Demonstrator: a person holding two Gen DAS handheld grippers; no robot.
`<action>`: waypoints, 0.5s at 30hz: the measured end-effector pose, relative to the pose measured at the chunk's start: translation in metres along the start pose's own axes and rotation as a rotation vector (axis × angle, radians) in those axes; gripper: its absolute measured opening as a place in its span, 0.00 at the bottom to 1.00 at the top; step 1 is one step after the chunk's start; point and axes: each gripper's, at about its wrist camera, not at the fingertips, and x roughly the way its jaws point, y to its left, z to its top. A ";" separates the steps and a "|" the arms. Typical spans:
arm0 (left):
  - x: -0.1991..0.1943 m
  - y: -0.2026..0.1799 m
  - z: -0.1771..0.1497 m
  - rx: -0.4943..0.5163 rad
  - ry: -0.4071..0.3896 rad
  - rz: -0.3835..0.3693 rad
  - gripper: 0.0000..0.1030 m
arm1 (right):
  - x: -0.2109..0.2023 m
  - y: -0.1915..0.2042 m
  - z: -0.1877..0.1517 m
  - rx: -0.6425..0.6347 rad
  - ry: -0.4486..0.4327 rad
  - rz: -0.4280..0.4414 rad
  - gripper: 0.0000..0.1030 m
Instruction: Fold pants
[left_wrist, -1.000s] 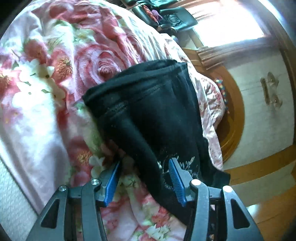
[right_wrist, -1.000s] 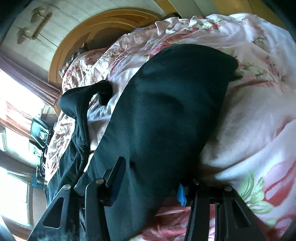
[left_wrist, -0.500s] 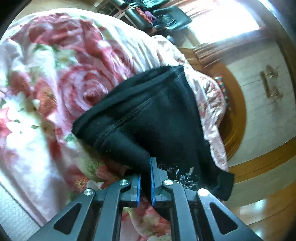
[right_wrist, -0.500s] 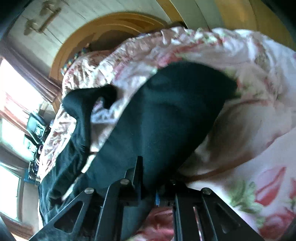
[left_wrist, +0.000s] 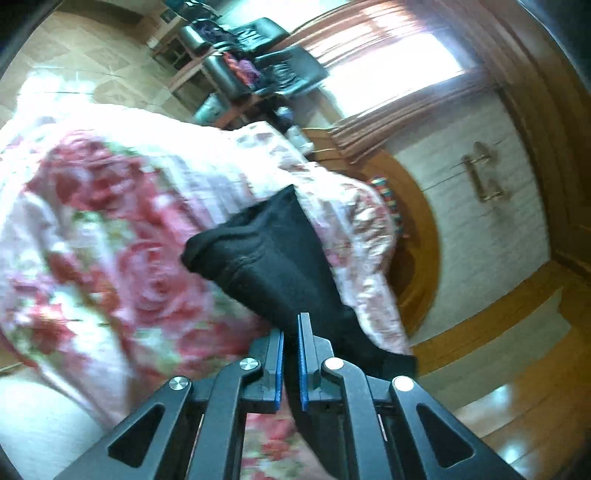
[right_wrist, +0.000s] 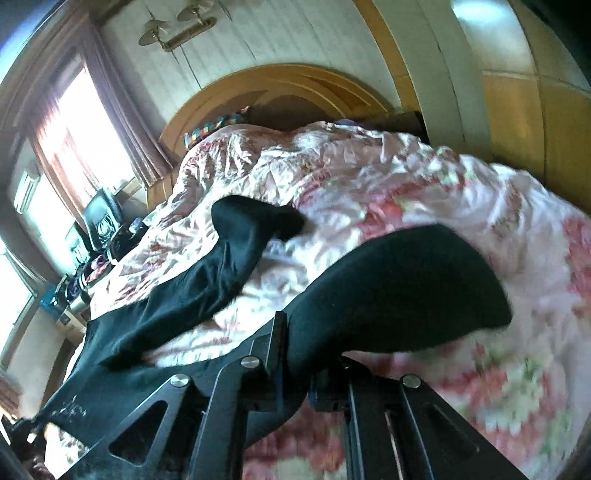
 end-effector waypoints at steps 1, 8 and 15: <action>0.005 0.009 -0.002 -0.020 0.023 0.028 0.06 | 0.004 -0.005 -0.011 0.007 0.027 -0.011 0.09; 0.034 0.044 -0.021 -0.095 0.063 0.139 0.24 | 0.026 -0.064 -0.060 0.223 0.105 0.013 0.13; 0.049 0.044 -0.017 -0.097 0.050 0.109 0.39 | 0.008 -0.081 -0.052 0.300 -0.016 0.016 0.44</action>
